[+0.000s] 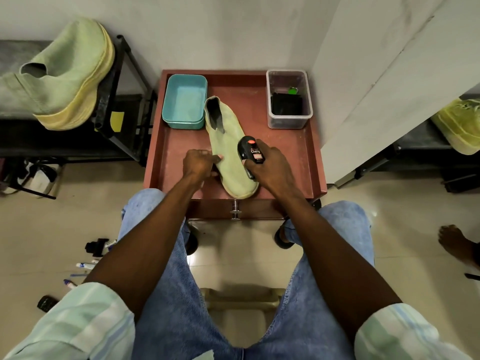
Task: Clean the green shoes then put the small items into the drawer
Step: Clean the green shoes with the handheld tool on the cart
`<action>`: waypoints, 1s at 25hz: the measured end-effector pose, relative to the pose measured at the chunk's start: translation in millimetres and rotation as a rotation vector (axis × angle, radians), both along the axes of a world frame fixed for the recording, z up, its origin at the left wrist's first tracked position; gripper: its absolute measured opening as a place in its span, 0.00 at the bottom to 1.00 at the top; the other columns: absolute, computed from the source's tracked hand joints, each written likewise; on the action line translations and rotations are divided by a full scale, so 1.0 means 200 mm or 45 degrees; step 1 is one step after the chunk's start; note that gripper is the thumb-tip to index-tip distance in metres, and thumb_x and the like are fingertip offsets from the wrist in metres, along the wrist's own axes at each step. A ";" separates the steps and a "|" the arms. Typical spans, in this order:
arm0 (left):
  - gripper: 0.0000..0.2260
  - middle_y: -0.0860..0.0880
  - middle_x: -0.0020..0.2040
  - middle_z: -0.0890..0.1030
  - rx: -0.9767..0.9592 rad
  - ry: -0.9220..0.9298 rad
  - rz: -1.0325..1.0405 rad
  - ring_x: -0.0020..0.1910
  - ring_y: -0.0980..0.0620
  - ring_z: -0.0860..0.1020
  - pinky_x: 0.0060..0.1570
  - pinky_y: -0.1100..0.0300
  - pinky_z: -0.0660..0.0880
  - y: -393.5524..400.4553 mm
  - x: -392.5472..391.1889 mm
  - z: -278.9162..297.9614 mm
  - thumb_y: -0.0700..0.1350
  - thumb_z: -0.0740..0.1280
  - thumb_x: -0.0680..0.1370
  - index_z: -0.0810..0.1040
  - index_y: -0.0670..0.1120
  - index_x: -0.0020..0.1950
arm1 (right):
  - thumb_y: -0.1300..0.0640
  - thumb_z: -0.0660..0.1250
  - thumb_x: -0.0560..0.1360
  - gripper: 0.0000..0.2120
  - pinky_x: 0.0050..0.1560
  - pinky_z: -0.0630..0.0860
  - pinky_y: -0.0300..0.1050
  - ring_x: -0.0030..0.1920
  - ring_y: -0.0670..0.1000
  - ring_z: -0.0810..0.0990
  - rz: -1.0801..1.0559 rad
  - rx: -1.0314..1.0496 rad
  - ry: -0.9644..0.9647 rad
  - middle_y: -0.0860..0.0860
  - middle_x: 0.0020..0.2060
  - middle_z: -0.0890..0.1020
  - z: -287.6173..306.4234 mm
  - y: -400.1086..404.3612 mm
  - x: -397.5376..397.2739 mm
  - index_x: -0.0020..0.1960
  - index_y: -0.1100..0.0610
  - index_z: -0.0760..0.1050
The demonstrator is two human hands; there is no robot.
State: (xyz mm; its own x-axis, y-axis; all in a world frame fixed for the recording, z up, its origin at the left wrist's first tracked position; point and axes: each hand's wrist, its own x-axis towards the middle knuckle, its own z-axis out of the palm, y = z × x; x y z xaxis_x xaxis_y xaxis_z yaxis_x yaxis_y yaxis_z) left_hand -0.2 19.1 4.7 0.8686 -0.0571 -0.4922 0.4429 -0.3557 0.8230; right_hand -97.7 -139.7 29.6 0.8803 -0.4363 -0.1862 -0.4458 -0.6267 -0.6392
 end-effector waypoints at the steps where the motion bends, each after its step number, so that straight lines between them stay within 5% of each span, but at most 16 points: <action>1: 0.10 0.40 0.42 0.81 -0.027 0.043 -0.024 0.41 0.43 0.81 0.34 0.52 0.82 0.00 0.01 0.01 0.38 0.74 0.72 0.76 0.40 0.34 | 0.42 0.67 0.71 0.30 0.51 0.77 0.49 0.51 0.56 0.77 0.052 -0.038 0.005 0.56 0.53 0.77 0.00 0.02 0.01 0.72 0.47 0.68; 5: 0.08 0.40 0.42 0.79 -0.073 0.120 -0.175 0.37 0.45 0.80 0.30 0.57 0.81 0.01 0.07 0.07 0.37 0.69 0.76 0.75 0.39 0.37 | 0.44 0.66 0.74 0.27 0.49 0.75 0.49 0.54 0.61 0.76 0.302 -0.239 0.075 0.59 0.54 0.75 0.00 0.11 0.03 0.71 0.49 0.70; 8: 0.06 0.40 0.42 0.79 -0.034 0.124 -0.150 0.36 0.45 0.80 0.28 0.58 0.80 0.01 0.10 0.06 0.35 0.69 0.76 0.76 0.37 0.39 | 0.48 0.71 0.70 0.24 0.40 0.68 0.43 0.49 0.58 0.79 0.322 -0.145 0.236 0.56 0.48 0.79 0.10 0.08 0.02 0.65 0.51 0.77; 11: 0.03 0.40 0.43 0.80 -0.023 0.161 -0.132 0.37 0.45 0.81 0.26 0.59 0.79 0.01 0.11 0.04 0.34 0.70 0.75 0.77 0.36 0.43 | 0.48 0.72 0.67 0.27 0.42 0.70 0.43 0.48 0.54 0.78 0.422 -0.159 0.415 0.54 0.53 0.82 0.17 0.05 -0.02 0.66 0.48 0.76; 17: 0.03 0.39 0.42 0.81 -0.136 0.199 -0.262 0.40 0.45 0.82 0.34 0.56 0.82 0.04 0.11 0.05 0.33 0.69 0.75 0.78 0.35 0.47 | 0.46 0.68 0.71 0.27 0.47 0.73 0.47 0.52 0.61 0.78 0.154 -0.179 0.057 0.59 0.55 0.77 0.06 0.16 0.14 0.69 0.50 0.71; 22: 0.03 0.45 0.38 0.81 -0.228 0.075 -0.125 0.33 0.51 0.80 0.30 0.59 0.79 0.01 0.11 0.05 0.38 0.68 0.77 0.80 0.39 0.48 | 0.47 0.67 0.72 0.31 0.52 0.77 0.52 0.53 0.63 0.77 0.146 -0.100 0.105 0.60 0.56 0.74 -0.03 0.15 0.22 0.74 0.47 0.65; 25: 0.04 0.44 0.37 0.79 -0.220 0.062 -0.023 0.33 0.48 0.77 0.31 0.57 0.79 0.00 0.13 0.02 0.40 0.68 0.77 0.78 0.40 0.44 | 0.50 0.69 0.71 0.29 0.45 0.78 0.45 0.46 0.57 0.80 0.122 0.091 0.034 0.58 0.52 0.79 -0.01 0.13 0.22 0.72 0.48 0.70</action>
State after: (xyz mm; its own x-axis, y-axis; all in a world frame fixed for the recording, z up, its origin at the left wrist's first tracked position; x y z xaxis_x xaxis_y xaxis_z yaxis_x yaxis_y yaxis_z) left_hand 25.7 18.3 9.3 0.8419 -0.1603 -0.5153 0.4786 -0.2192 0.8502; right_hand -52.7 -112.8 26.9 0.9116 -0.3354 -0.2376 -0.4035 -0.6203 -0.6726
